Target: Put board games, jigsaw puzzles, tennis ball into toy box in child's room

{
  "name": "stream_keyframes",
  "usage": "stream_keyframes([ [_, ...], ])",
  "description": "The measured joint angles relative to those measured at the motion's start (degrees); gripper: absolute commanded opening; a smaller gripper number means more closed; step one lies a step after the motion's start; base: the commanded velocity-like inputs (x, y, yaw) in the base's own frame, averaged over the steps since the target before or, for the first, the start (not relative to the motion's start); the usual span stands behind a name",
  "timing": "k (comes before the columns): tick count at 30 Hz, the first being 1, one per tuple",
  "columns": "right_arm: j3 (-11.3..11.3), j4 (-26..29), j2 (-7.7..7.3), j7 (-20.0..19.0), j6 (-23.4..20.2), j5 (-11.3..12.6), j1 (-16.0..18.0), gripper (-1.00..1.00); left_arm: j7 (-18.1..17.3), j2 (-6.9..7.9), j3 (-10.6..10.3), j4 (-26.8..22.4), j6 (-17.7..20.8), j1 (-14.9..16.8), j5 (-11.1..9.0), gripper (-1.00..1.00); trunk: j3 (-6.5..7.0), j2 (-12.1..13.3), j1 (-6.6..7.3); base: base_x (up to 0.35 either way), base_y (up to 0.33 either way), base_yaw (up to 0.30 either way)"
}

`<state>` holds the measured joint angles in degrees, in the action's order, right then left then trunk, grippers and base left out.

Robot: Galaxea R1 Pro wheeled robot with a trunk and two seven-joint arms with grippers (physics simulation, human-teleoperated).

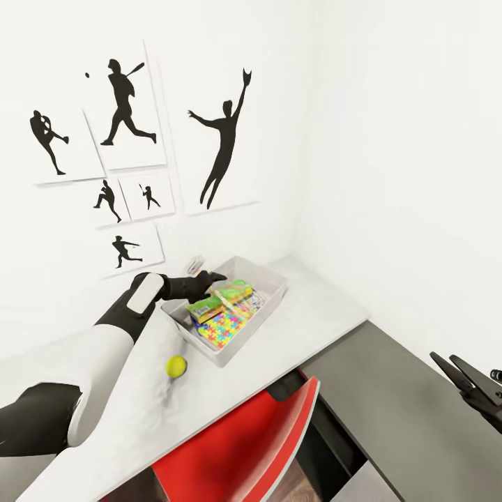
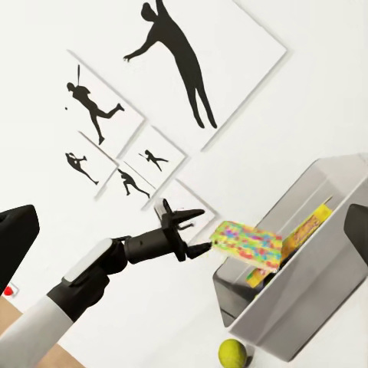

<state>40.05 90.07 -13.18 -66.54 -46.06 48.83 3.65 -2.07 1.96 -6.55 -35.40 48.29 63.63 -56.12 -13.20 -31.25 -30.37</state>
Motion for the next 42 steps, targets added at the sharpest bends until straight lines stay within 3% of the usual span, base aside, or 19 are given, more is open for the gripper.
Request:
stream_keyframes([
  [8,0.0,0.0,0.00,-0.1,0.0,0.0,0.0,1.00,-0.1,0.23,0.0,0.0,0.1,0.0,0.0,1.00,0.00,0.0,0.00,0.000,0.000,0.000],
  [10,0.0,0.0,0.00,-0.1,0.0,0.0,0.0,1.00,-0.2,0.86,0.0,0.0,0.3,0.0,-0.1,1.00,0.00,0.0,0.00,0.000,0.000,0.000],
  [12,0.0,0.0,0.00,-0.1,0.0,0.0,0.0,1.00,-0.4,1.92,0.0,0.0,0.5,0.0,-0.2,1.00,0.00,0.0,0.00,0.000,0.000,0.000],
  [15,0.0,-0.1,0.00,-0.1,0.0,0.0,0.0,1.00,-1.8,4.64,0.0,0.0,1.5,0.0,-0.5,1.00,0.00,0.0,0.00,0.000,0.000,0.000],
  [17,0.0,0.0,0.00,-0.1,0.0,0.0,0.0,1.00,-3.8,6.74,0.0,0.0,3.3,0.0,-0.8,1.00,0.00,0.0,0.00,0.000,0.000,0.000],
  [23,0.0,0.0,0.00,-0.1,0.0,0.0,0.0,1.00,-10.4,10.97,0.0,0.0,8.7,-0.1,-0.8,1.00,0.00,0.0,0.00,0.000,0.000,0.000],
  [30,0.0,-0.1,0.00,-0.1,0.0,0.0,0.0,1.00,-15.4,15.06,-0.3,-0.1,11.6,-0.3,-0.9,1.00,0.00,0.0,0.00,0.000,0.000,0.000],
  [34,0.0,-0.1,0.00,-0.1,0.1,0.0,0.0,1.00,-24.3,18.85,-0.7,-0.7,11.7,-1.1,-0.8,1.00,0.00,0.0,0.00,0.000,0.000,0.000],
  [36,0.0,-0.2,0.04,-0.2,0.1,0.0,0.0,1.00,-31.2,22.10,-1.0,-2.1,11.7,-3.1,-0.5,1.00,0.00,0.0,0.00,0.000,0.000,0.000],
  [37,0.0,-0.1,0.05,-0.2,0.1,0.0,0.0,1.00,-32.8,22.87,-1.0,-2.7,11.7,-3.9,-0.5,1.00,0.00,0.0,0.00,0.000,0.000,0.007],
  [39,0.0,-0.1,0.06,-0.2,0.1,0.0,0.0,1.00,-38.5,25.71,-1.1,-5.8,11.6,-7.9,0.0,1.00,0.00,0.0,0.00,0.000,0.000,0.085],
  [42,-0.1,0.0,0.09,-0.2,0.1,0.0,0.0,1.00,-45.6,29.46,-1.0,-11.3,11.0,-16.5,0.8,1.00,-0.01,0.0,0.00,-0.051,0.000,0.209],
])
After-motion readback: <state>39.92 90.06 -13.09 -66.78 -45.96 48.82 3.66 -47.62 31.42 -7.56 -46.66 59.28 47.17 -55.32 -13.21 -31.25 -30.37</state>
